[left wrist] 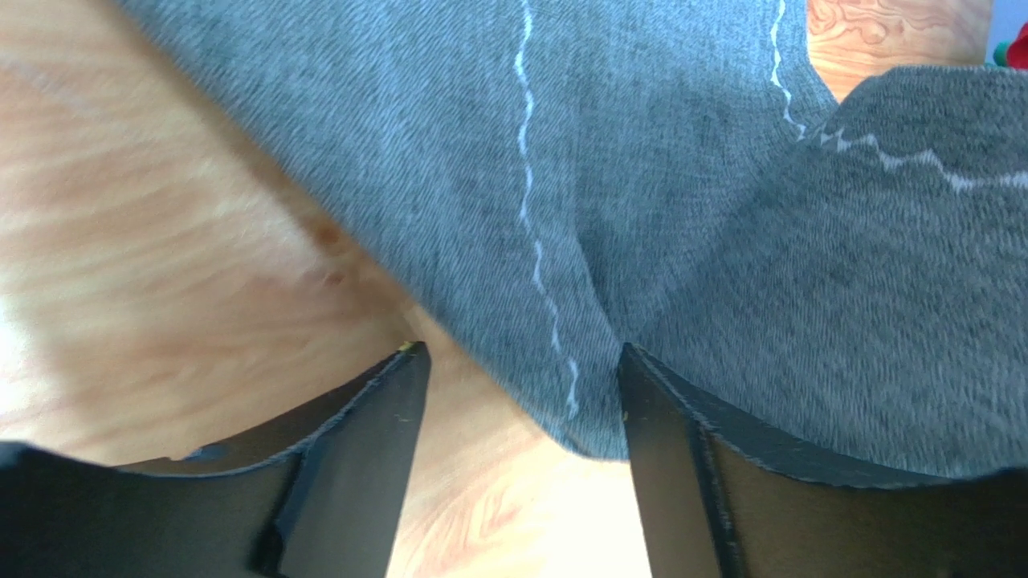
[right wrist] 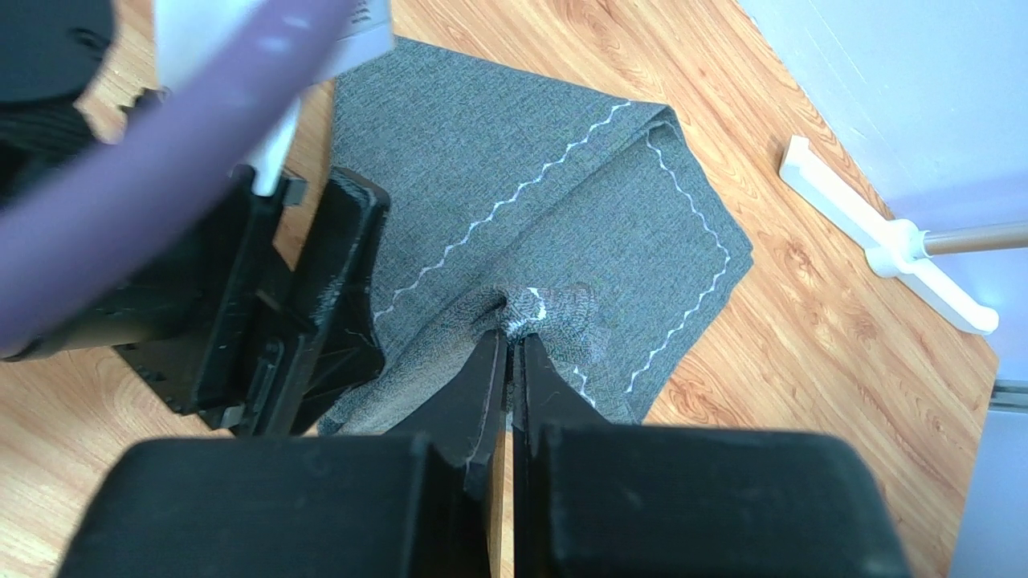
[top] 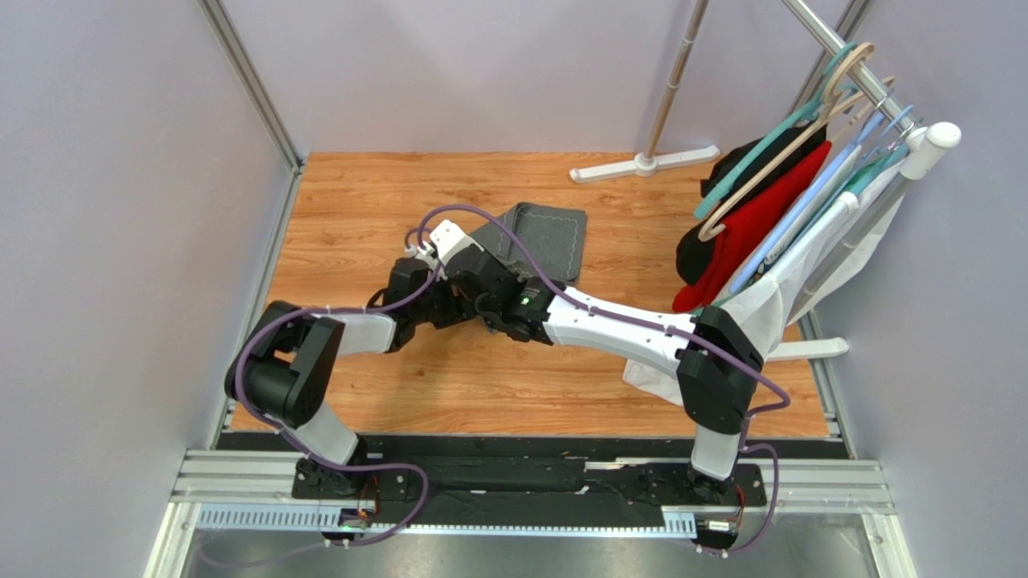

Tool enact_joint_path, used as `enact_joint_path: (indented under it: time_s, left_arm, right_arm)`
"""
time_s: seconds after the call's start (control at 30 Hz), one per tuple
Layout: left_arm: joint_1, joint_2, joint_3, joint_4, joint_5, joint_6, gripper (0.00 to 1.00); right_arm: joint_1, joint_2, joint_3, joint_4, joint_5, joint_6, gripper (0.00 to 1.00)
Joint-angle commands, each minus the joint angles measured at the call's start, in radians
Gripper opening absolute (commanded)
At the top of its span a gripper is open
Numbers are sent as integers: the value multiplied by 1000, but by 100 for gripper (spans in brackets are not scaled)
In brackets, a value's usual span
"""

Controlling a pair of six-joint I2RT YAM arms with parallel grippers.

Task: Fold the napkin, place the utensils inside, and roll it up
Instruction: Fold the napkin

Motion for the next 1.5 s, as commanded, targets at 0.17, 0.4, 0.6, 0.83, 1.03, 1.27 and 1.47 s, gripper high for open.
enact_joint_path:
  time_s: [0.17,0.4,0.6,0.83,1.03,1.27,1.47]
  left_arm:
    - [-15,123,-49,-206,-32,71,59]
    - [-67,90,-74,-255,-91,75,56]
    - [-78,104,-63,-251,-84,69,56]
    - [-77,-28,-89,-229,-91,-10,68]
    - [-22,-152,-98,-284,-91,-32,78]
    - [39,-273,-134,-341,-59,-6,79]
    - [40,-357,-135,-367,-53,-6,80]
  right_arm:
    - [-2,-42,32,65,16,2,0]
    - [-3,-39,36,75,19,2,0]
    - [-3,-30,48,87,8,4,0]
    - [-16,8,107,93,-16,-12,0]
    - [-23,82,183,93,-36,-39,0]
    - [-29,134,237,84,-67,-42,0]
    - [-36,174,263,79,-93,-31,0]
